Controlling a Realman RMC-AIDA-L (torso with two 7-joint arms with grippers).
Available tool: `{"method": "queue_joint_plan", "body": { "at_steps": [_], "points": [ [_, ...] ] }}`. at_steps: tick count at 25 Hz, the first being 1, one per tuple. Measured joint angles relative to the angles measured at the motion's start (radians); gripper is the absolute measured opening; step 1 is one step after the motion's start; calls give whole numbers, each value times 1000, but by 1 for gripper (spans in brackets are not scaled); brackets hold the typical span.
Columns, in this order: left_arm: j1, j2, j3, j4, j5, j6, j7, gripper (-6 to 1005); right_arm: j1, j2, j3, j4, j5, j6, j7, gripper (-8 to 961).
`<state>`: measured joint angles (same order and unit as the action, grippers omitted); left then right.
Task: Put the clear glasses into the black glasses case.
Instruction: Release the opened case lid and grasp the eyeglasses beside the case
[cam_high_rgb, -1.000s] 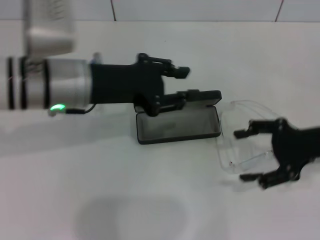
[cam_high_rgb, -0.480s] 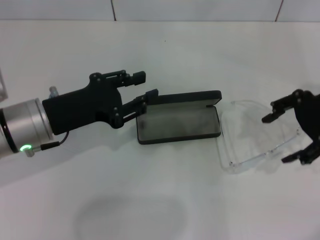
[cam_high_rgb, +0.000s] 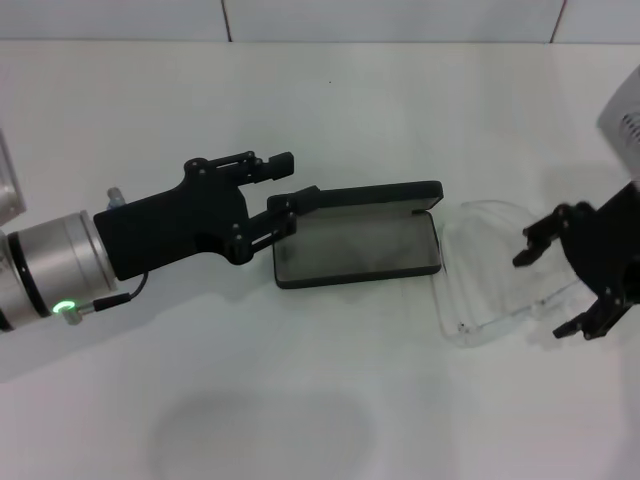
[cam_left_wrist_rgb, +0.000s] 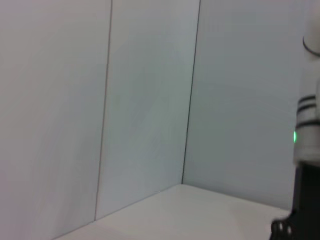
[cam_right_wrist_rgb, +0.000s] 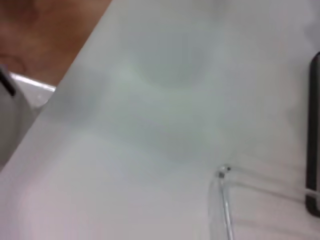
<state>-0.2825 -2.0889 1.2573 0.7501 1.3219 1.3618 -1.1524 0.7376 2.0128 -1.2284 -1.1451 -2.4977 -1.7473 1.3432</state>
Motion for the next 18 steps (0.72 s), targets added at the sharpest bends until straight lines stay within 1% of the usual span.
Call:
{"method": "queue_joint_plan", "body": {
  "at_steps": [6, 9, 10, 15, 16, 18],
  "points": [
    [-9, 2, -1, -23, -16, 5, 18, 486, 7, 8, -110, 50, -17, 94, 21, 850],
    [-11, 2, -1, -26, -16, 3, 21, 488, 10, 11, -170, 76, -8, 149, 33, 749],
    [-12, 2, -1, -28, -16, 1, 22, 489, 10, 11, -170, 76, -8, 149, 33, 716],
    [-19, 3, -1, -40, -17, -4, 23, 624, 40, 15, -186, 127, 1, 164, 33, 529],
    [-18, 4, -1, -40, -17, -4, 23, 624, 42, 15, -186, 130, 6, 164, 33, 491],
    [-16, 4, -1, -40, -17, -4, 23, 624, 43, 15, -187, 134, 12, 164, 34, 380]
  ]
}}
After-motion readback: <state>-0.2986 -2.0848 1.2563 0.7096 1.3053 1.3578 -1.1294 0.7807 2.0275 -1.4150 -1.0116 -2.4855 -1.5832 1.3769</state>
